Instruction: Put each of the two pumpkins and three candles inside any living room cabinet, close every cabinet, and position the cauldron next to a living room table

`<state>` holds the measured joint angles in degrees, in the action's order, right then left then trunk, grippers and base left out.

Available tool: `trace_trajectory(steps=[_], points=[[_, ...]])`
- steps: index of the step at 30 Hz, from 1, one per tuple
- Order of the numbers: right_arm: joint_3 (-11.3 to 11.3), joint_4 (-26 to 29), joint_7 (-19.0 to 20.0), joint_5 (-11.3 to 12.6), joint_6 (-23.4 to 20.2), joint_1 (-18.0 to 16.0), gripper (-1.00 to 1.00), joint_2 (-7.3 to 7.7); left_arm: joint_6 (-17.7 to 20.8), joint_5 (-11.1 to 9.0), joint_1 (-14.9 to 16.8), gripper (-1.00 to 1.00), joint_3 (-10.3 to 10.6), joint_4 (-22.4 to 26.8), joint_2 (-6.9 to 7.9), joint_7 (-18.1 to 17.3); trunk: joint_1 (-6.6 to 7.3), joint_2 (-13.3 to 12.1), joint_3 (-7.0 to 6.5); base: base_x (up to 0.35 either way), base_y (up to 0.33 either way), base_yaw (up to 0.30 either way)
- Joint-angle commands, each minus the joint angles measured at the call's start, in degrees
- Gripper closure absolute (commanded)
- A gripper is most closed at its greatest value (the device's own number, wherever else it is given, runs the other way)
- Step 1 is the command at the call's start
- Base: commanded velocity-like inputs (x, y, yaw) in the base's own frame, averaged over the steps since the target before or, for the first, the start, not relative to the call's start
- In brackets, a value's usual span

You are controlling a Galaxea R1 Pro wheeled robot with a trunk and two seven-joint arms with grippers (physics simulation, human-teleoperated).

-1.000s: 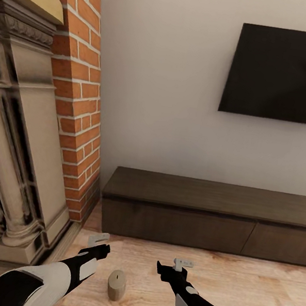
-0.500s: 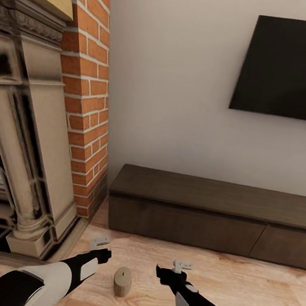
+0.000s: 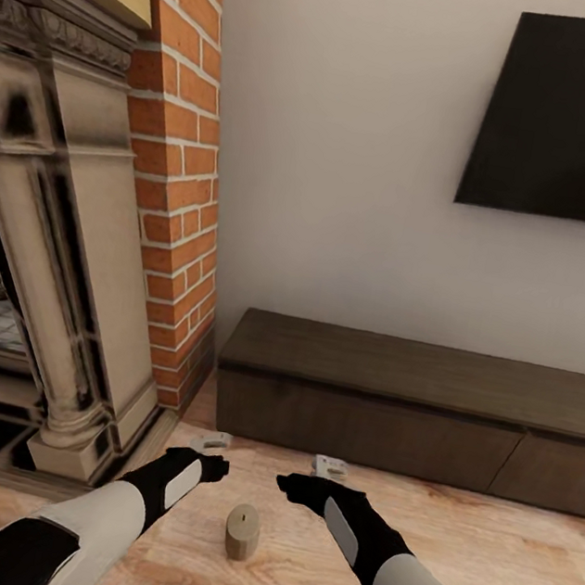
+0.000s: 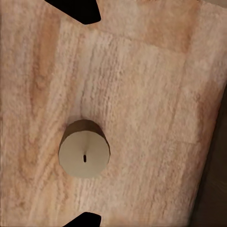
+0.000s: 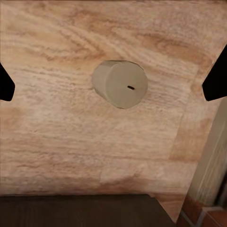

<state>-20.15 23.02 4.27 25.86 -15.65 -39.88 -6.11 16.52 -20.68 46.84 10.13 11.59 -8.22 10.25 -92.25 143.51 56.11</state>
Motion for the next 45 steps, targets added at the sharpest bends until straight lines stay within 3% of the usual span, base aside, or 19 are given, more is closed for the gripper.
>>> trace_trajectory(steps=[1,7,12,14,17,21,27,38,45], points=[[-0.2,0.6,0.0,0.2,-0.9,0.0,-1.0,0.04,1.0,-0.1,0.0,-1.0,0.5,0.4,0.0,0.4,0.01,0.0,0.15,0.0,0.0,0.095],[-0.2,4.7,-0.1,0.2,-4.7,0.0,-1.0,0.48,2.2,1.2,0.0,-1.0,0.5,0.8,0.18,0.1,0.01,0.0,0.68,0.0,0.0,0.105],[0.5,7.5,-0.1,0.2,-7.8,0.0,-1.0,2.98,2.5,2.2,0.0,-1.0,1.1,0.8,0.18,0.0,0.01,0.0,1.12,0.0,0.0,0.127],[1.5,8.2,-0.1,0.2,-8.8,0.0,-1.0,4.35,3.0,4.2,0.0,-1.0,2.7,0.8,0.13,0.0,0.01,0.0,1.29,0.0,0.0,0.141],[3.7,8.9,-0.1,0.1,-11.1,0.0,-1.0,5.77,5.8,9.4,0.0,-1.0,6.2,0.7,-0.05,0.0,0.01,0.0,1.54,0.0,0.0,0.152],[4.4,10.4,-0.2,0.1,-12.2,0.0,-1.0,6.35,6.9,11.1,0.0,-1.0,7.2,0.6,-0.43,0.0,0.01,0.0,1.77,0.0,0.0,0.15],[4.3,12.9,-0.2,-0.1,-12.3,0.3,-1.0,6.54,6.8,11.3,0.0,-1.0,7.3,0.3,-1.24,-0.1,0.01,0.0,1.83,0.0,0.0,-0.048],[4.0,13.1,-0.2,-0.2,-12.3,1.0,-1.0,6.46,5.1,11.4,0.0,-1.0,7.4,0.6,-1.36,-5.0,0.01,0.0,1.83,0.0,0.0,-0.237],[3.9,13.1,-0.3,-0.2,-12.4,1.0,-1.0,6.43,4.7,11.4,0.0,-1.0,7.4,0.5,-1.22,-5.1,-0.04,0.1,2.27,0.0,0.0,-0.21]])
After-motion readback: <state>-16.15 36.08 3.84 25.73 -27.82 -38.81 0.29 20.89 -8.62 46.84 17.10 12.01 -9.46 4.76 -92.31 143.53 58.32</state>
